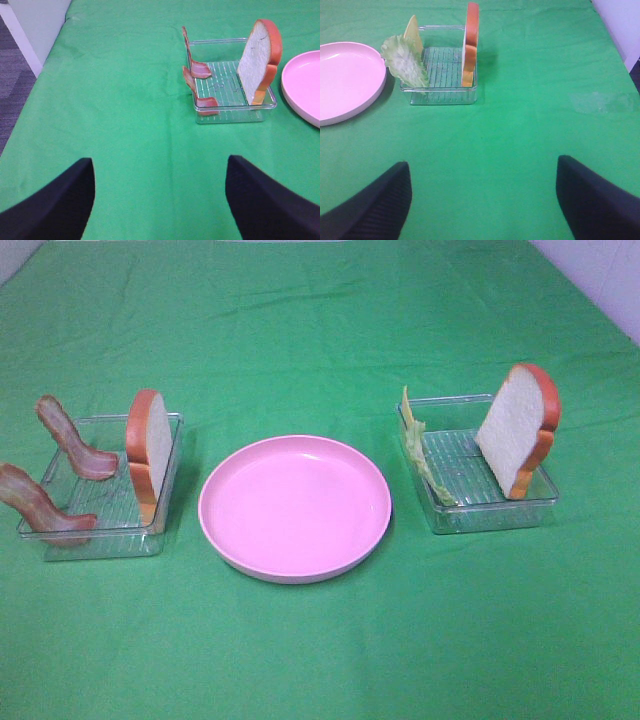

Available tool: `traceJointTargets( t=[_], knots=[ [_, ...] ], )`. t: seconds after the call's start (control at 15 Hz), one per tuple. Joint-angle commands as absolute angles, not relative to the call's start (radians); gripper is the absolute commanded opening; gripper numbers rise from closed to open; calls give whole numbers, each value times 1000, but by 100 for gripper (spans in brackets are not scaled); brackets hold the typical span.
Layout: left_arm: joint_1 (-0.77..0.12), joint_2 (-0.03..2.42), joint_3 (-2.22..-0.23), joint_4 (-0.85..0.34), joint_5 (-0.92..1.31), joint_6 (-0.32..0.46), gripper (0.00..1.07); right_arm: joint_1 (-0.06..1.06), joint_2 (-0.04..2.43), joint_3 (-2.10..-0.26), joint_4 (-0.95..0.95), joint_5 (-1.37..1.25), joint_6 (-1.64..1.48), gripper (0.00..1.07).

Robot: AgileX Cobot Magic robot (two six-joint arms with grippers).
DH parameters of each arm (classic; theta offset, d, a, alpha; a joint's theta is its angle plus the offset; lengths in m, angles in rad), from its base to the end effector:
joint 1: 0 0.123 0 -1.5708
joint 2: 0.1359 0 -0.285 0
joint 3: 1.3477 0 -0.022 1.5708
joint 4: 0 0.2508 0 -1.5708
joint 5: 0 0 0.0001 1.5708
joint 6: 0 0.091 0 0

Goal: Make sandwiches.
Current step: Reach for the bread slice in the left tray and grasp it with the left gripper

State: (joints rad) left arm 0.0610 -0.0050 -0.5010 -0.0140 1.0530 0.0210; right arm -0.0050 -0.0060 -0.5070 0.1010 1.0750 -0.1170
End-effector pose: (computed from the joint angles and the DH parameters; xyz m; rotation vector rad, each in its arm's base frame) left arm -0.0053 -0.0014 0.2782 -0.0400 2.0303 0.0350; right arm -0.0074 0.0081 0.2784 -0.1206 2.0382 0.0445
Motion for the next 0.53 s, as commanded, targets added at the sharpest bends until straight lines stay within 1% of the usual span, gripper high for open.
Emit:
traceJointTargets(
  t=[0.07,0.53],
  knots=[
    [57,-26,-499,-19,1045,20,70,-10,-10,-507,102,1063,-128,76],
    [57,-26,-499,-19,1045,20,70,-10,-10,-507,102,1063,-128,76]
  ],
)
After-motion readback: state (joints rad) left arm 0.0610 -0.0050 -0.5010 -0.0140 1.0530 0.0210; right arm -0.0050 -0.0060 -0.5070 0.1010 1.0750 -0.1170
